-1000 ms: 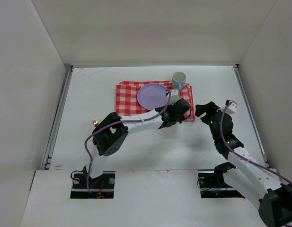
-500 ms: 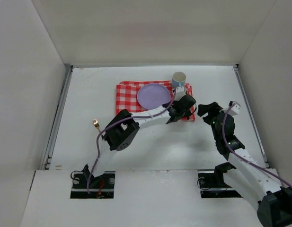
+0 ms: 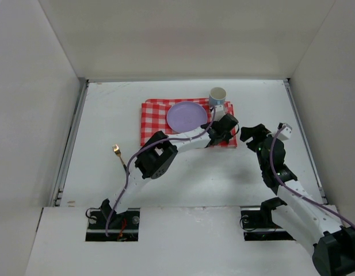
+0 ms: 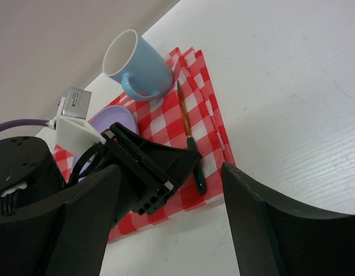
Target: Set the dinner table for one person
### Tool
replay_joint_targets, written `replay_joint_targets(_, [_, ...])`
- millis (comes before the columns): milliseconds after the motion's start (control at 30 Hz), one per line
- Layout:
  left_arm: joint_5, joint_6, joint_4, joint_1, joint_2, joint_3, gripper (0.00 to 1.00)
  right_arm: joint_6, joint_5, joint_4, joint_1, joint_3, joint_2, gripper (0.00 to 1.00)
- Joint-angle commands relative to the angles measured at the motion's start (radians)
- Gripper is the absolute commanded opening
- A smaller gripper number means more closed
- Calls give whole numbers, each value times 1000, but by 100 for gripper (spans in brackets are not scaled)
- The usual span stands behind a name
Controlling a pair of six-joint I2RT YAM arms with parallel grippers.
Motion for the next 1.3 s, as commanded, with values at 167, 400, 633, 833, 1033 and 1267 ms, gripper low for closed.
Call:
replay_joint_targets(167, [-33, 3, 8, 6, -4, 53, 13, 8, -1, 38, -7, -9, -1, 77])
replay_joint_targets(400, [-36, 17, 80, -13, -97, -36, 29, 10, 1, 28, -15, -16, -24, 77])
replay_joint_targets(633, [-43, 82, 272, -19, -410, -375, 33, 13, -1, 30, -10, -18, -30, 77])
replay_joint_targets(833, [-130, 129, 344, 81, -848, -897, 20, 11, -13, 38, -1, -10, -12, 42])
replay_joint_targets(1033, [-208, 117, -20, 292, -1275, -1226, 6, 2, -42, 38, 40, 25, 69, 11])
replay_joint_targets(1267, [-239, 128, -326, 506, -1427, -1389, 25, -15, -45, 47, 62, 34, 89, 26])
